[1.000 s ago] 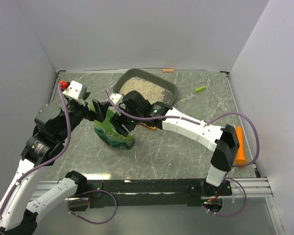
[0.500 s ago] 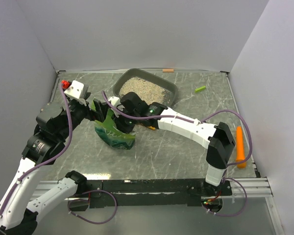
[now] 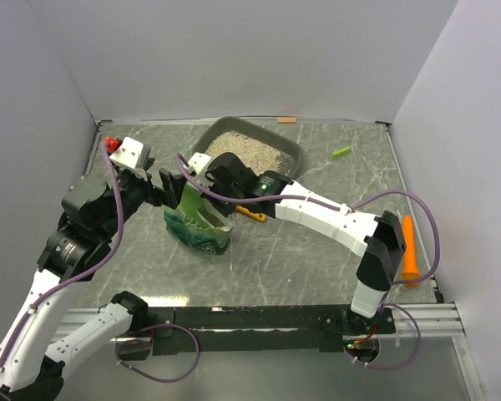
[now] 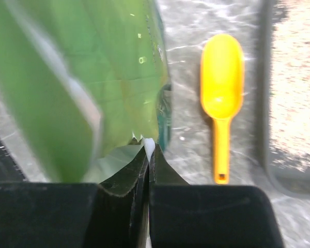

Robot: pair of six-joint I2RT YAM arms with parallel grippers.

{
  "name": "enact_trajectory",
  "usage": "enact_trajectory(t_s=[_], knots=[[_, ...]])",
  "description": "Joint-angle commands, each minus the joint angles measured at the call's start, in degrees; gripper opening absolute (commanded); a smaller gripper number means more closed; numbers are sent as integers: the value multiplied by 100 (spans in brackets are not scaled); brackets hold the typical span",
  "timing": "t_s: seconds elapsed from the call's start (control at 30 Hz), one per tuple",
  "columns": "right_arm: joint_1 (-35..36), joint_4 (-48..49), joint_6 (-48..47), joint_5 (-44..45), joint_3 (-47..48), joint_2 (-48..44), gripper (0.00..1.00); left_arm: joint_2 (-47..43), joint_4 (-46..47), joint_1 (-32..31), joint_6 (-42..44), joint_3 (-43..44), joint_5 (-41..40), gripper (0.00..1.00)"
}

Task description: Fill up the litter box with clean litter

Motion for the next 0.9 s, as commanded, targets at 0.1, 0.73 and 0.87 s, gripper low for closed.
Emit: enact_trajectory(t_s=[0.1,0.73,0.87], knots=[[-50,60,-652,917,332,-619,0,-92,45,17,48,76,-1,97],[-191,-19,-451,549,455,-847,44,-453,-61,17,21,-65,87,97],[-200,-265,-293,451,683,-1154,56,-479,-87,17,21,-83,78,97]])
